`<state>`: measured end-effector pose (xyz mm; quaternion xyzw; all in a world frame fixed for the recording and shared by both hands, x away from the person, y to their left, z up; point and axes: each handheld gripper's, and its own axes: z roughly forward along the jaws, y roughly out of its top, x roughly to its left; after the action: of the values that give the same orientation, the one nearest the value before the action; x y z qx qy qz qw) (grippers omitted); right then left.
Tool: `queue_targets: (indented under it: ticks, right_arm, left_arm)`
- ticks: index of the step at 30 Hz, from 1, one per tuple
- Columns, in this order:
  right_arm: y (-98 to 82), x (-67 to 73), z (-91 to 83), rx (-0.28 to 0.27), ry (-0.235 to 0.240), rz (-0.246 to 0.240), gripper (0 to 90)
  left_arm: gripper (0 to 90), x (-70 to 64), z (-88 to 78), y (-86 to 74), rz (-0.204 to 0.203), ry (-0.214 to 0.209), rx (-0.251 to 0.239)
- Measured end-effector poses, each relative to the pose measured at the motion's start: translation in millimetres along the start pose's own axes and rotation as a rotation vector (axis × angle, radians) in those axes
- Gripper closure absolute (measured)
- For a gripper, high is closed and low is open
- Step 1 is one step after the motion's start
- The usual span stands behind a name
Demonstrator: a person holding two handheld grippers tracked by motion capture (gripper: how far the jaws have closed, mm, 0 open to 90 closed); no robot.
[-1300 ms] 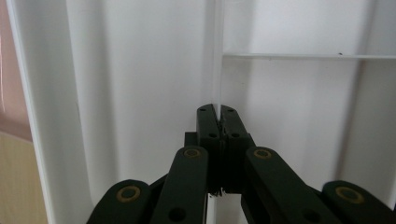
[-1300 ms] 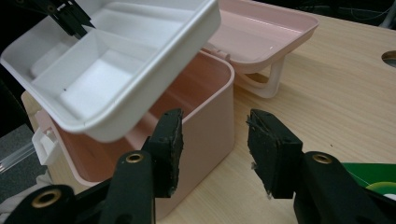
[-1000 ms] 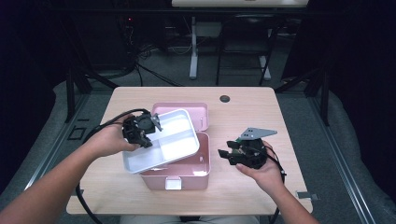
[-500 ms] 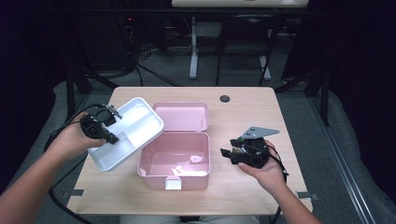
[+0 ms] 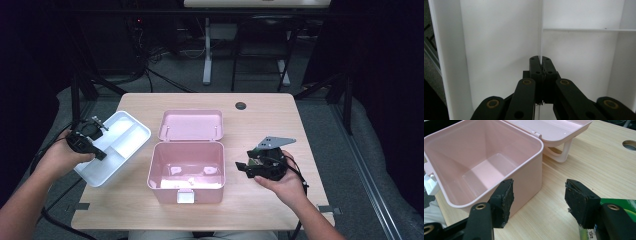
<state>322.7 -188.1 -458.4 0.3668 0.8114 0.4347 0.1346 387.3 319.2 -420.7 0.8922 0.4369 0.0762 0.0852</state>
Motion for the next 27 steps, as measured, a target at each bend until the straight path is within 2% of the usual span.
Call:
queue_targets:
  ticks: [3,8,12,15,21,27]
  right_arm:
    - [0.6,0.1,-0.3,0.006,-0.001,-0.002,38.5]
    - [0.9,-1.1,1.2,0.019,-0.006,-0.003,36.5]
    - [2.3,-0.8,1.0,0.029,-0.009,-0.014,35.1]
    - [3.0,-1.8,1.5,0.036,-0.012,-0.014,34.2]
    - [4.3,-6.0,4.2,0.064,-0.023,-0.019,32.5]
    - [3.9,-12.0,6.2,0.085,-0.035,-0.014,31.2]
  left_arm:
    - [89.5,3.2,7.5,-3.5,-0.012,0.007,0.017]
    - [89.5,7.6,22.9,-9.0,-0.045,-0.012,0.025]
    - [89.6,9.1,37.5,-11.3,-0.058,-0.008,0.038]
    - [89.6,10.0,50.3,-12.1,-0.072,-0.025,0.041]
    - [89.5,6.7,71.6,-10.7,-0.074,-0.013,0.067]
    - [89.6,5.4,91.6,-12.3,-0.084,-0.037,0.084]
